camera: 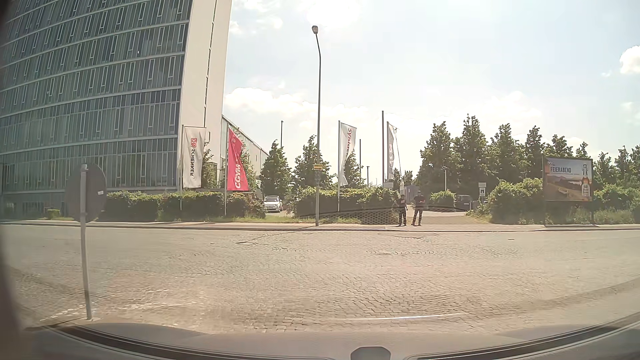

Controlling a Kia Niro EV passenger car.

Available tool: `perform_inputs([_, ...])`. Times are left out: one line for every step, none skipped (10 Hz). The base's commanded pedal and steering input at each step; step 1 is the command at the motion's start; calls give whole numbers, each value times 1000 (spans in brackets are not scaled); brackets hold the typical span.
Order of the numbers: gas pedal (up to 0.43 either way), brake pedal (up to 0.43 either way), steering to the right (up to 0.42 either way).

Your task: Follow the waypoints while adhering to traffic rules and regulations

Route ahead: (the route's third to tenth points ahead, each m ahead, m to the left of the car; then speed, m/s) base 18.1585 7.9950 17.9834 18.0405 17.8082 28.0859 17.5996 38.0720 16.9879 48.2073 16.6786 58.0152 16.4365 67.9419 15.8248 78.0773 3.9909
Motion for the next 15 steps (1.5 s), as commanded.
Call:
perform_inputs([0, 238, 0])
perform_inputs([0, 250, 0])
perform_inputs([0, 256, -3])
perform_inputs([0, 256, -8])
perform_inputs([0, 256, -16])
perform_inputs([0, 256, -21])
perform_inputs([0, 256, -28])
perform_inputs([0, 256, -32])
perform_inputs([0, 256, -34])
perform_inputs([0, 256, -36])
perform_inputs([0, 256, -39])
perform_inputs([0, 256, -44])
perform_inputs([0, 256, -47])
perform_inputs([0, 256, -53])
perform_inputs([0, 256, -60])
